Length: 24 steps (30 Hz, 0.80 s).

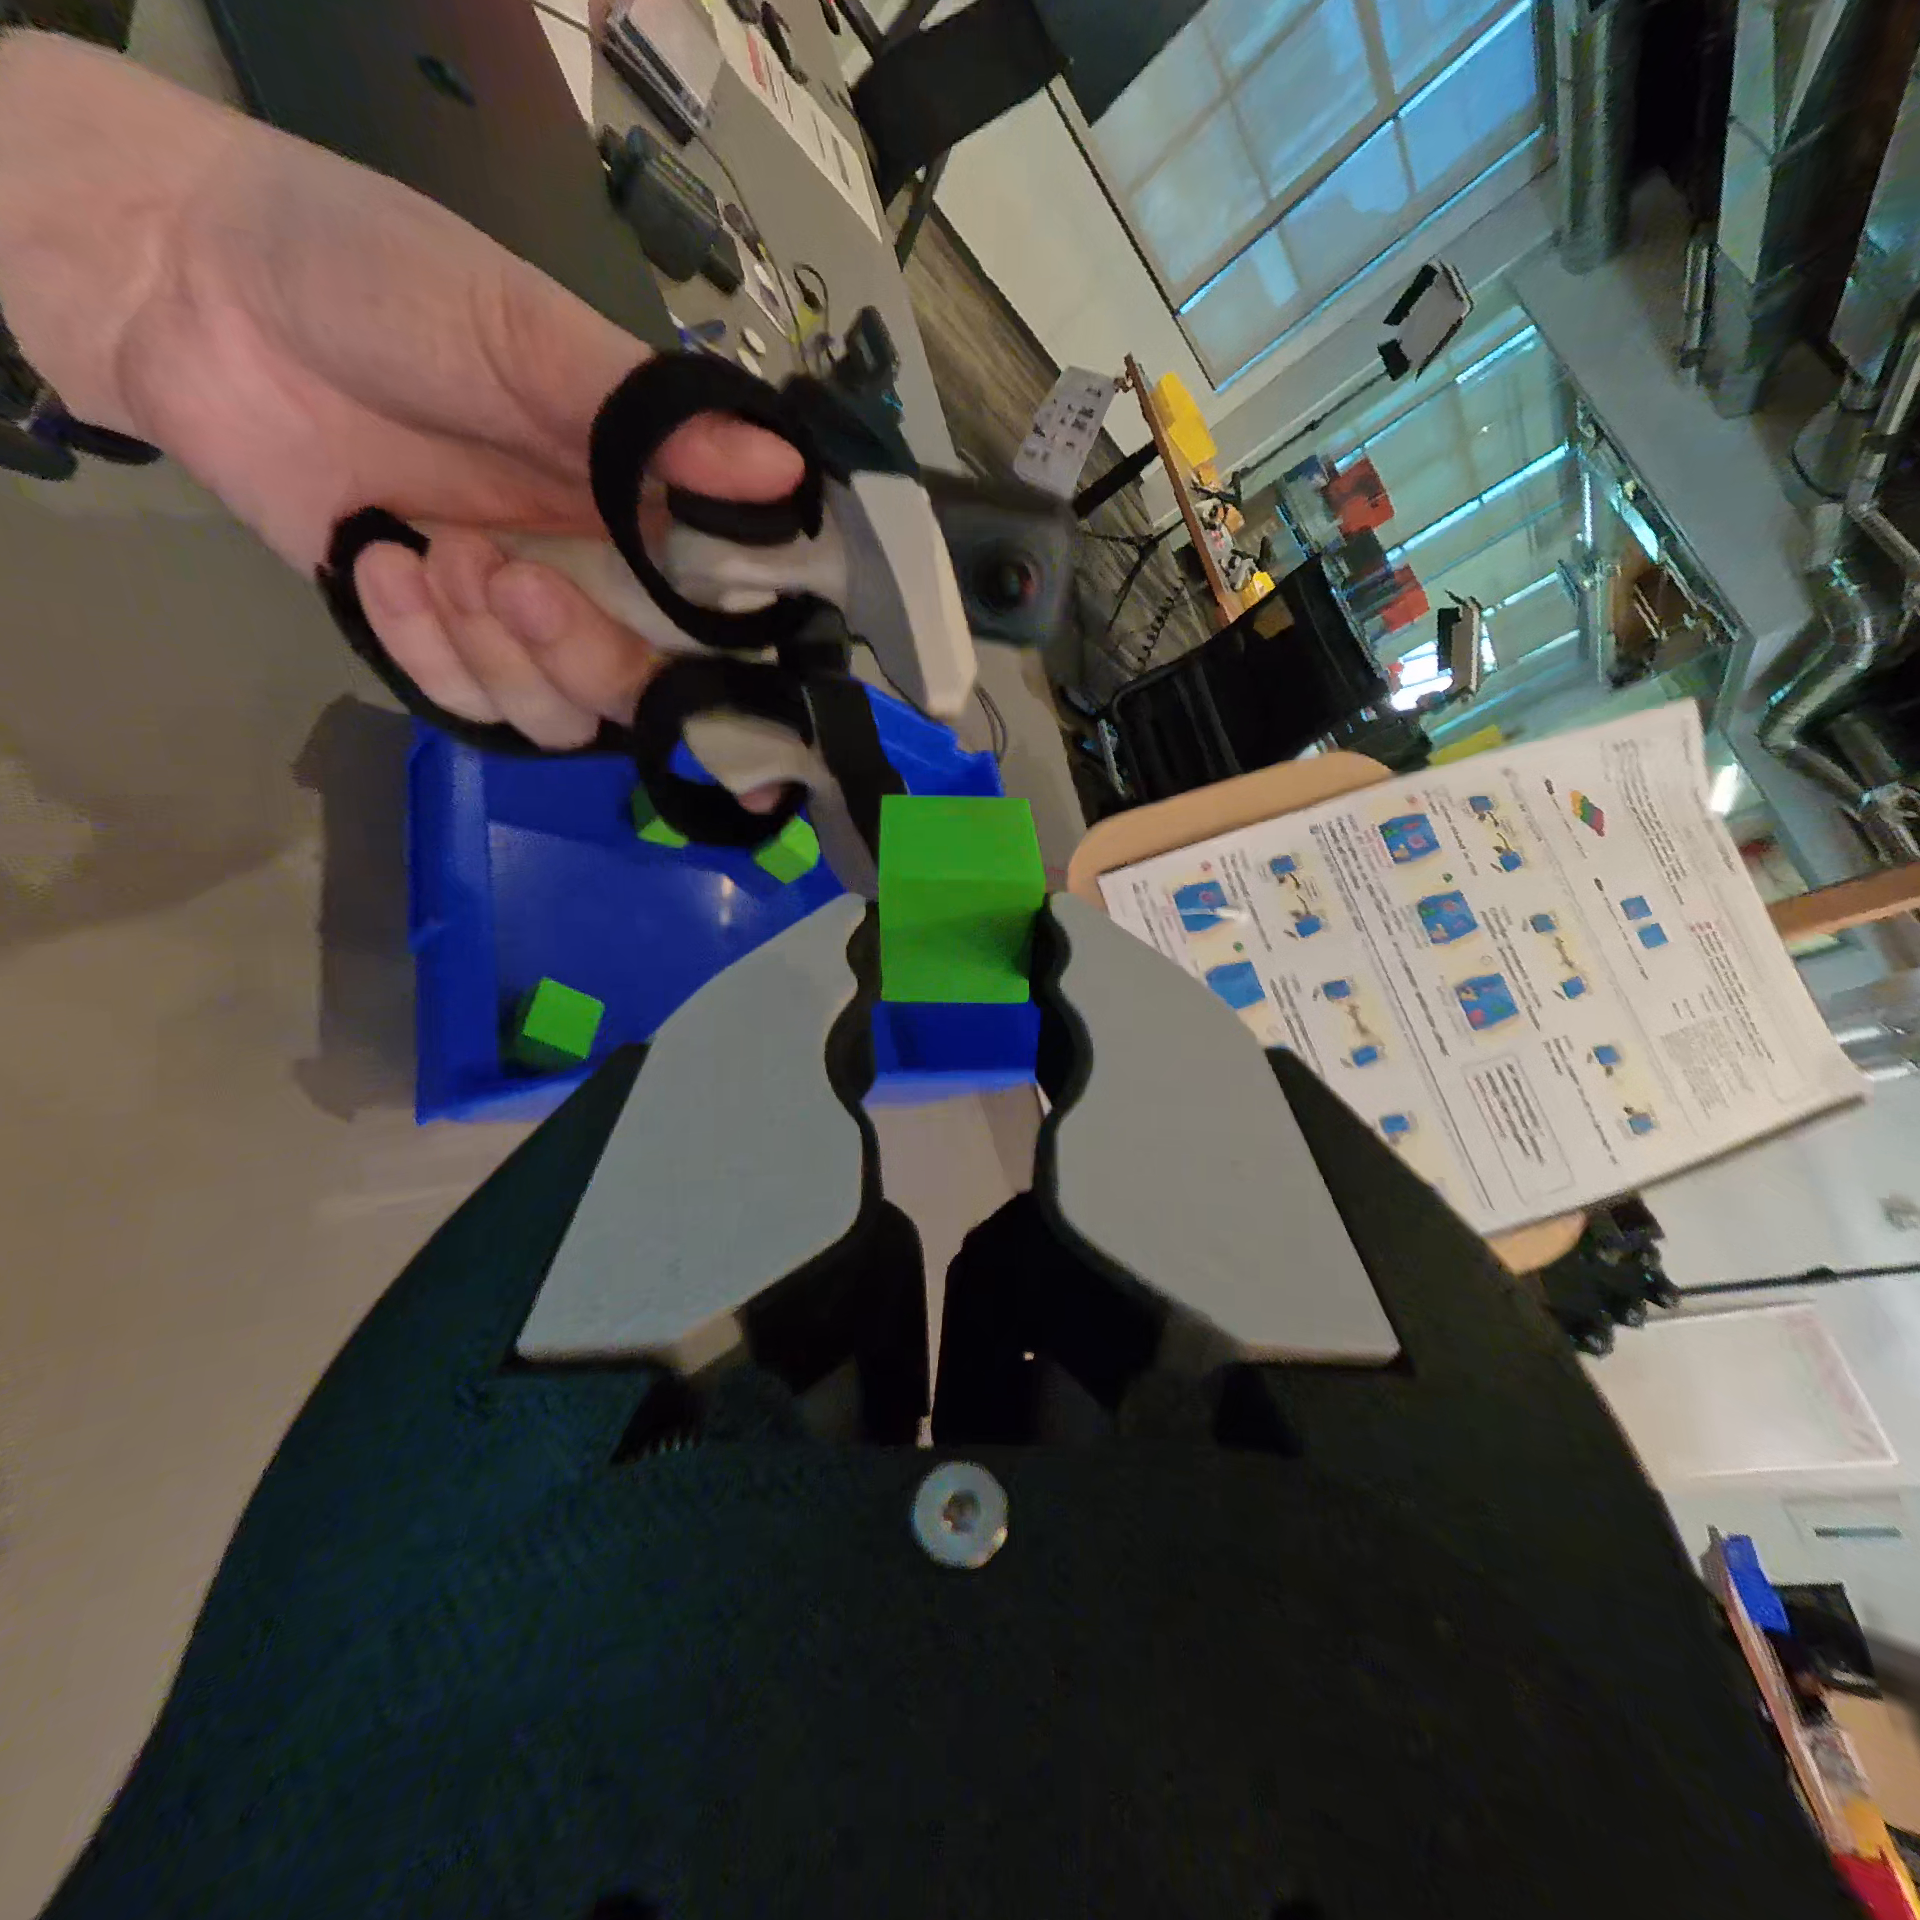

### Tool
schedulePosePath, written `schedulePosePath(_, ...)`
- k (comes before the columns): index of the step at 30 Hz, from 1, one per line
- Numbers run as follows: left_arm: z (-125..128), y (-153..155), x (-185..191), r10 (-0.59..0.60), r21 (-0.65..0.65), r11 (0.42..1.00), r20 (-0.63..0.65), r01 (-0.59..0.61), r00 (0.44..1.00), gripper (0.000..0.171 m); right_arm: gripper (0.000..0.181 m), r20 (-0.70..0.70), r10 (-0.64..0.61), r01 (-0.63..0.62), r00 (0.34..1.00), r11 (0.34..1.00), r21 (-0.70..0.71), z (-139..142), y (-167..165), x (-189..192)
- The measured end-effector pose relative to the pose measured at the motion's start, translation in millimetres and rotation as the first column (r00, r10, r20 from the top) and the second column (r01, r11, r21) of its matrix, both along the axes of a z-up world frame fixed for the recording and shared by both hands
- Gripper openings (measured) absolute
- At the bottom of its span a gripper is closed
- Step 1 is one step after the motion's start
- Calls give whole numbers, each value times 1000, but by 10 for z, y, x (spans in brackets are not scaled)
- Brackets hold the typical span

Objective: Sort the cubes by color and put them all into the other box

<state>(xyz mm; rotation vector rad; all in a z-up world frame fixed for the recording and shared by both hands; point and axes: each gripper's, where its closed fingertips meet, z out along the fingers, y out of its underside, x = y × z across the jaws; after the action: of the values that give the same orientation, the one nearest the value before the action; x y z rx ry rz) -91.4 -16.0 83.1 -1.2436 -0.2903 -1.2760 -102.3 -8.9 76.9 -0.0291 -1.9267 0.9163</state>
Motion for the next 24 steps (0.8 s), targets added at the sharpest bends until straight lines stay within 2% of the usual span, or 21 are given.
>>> schedulePosePath(2, 16, -52, -91, 68, -5, 998, -30, -68, 997, 39, 27, 3, -44, 44, 999, 999, 18, 66, 237, 20)
schedulePosePath(5, -21, -148, -202, 159, -50, 985, -123, -166, 980, 20, 27, 30, -147, 145, 989, 987, 63, 141, 759, 29)
schedulePosePath(8, -88, -230, -317, 229, -117, 958, -231, -261, 946, 17, 27, 155, -262, 246, 952, 962, 120, 66, 1363, 34)
schedulePosePath(11, -109, -306, -428, 292, -154, 923, -319, -353, 902, 22, 27, 299, -361, 317, 883, 930, 186, -105, 1895, 52)
schedulePosePath(15, -150, -312, -448, 321, -189, 885, -414, -425, 852, 26, 27, 429, -506, 388, 748, 859, 335, -449, 2507, 54)
schedulePosePath(18, -241, -263, -436, 302, -229, 866, -469, -445, 830, 29, 27, 491, -556, 380, 671, 826, 416, -741, 2776, 29)
schedulePosePath(24, -351, -242, -475, 289, -268, 855, -462, -443, 839, 30, 28, 549, -539, 319, 639, 835, 449, -1197, 3011, -410)
